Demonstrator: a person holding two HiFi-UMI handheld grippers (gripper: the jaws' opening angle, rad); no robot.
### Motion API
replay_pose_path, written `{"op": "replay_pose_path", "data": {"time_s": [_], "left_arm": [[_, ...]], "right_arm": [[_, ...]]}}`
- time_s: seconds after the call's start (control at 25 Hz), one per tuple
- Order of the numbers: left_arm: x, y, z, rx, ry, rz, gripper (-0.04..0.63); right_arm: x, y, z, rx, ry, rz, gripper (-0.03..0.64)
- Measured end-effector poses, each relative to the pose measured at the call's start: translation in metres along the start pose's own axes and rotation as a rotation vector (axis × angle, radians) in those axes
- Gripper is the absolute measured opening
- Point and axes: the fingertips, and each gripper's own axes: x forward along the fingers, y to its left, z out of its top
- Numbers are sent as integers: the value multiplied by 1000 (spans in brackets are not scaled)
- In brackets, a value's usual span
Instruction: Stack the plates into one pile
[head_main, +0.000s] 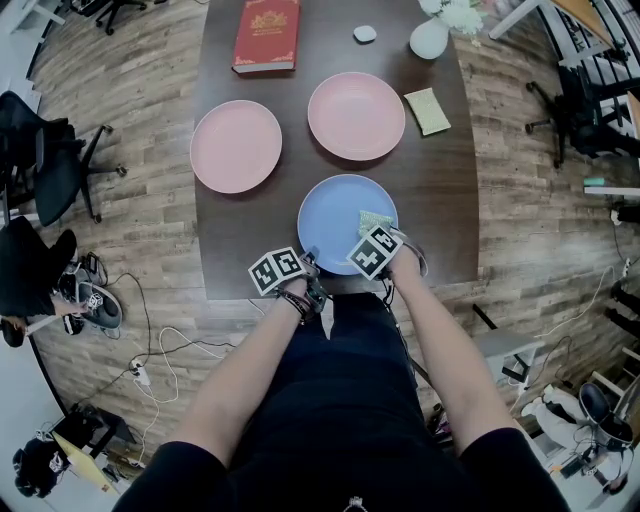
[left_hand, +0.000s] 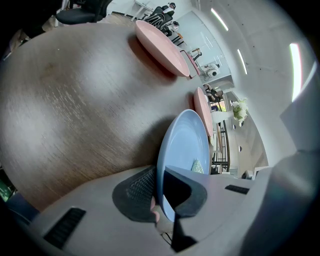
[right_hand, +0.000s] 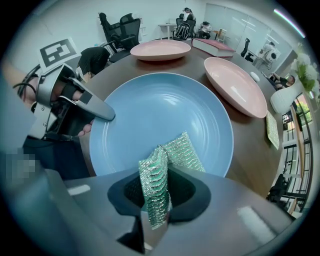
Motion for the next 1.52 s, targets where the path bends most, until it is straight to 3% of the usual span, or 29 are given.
{"op": "replay_pose_path", "data": {"time_s": [0.6, 1.0, 1.52], "left_arm": [[2, -1, -2, 5, 6, 3, 15], [3, -3, -2, 12, 11, -1, 15], [3, -3, -6, 38, 30, -19, 14]], "right_arm": [[3, -8, -12, -116, 93, -151, 83], [2, -8, -10, -34, 38, -73, 83], [0, -1, -4, -14, -47, 29, 83]]}}
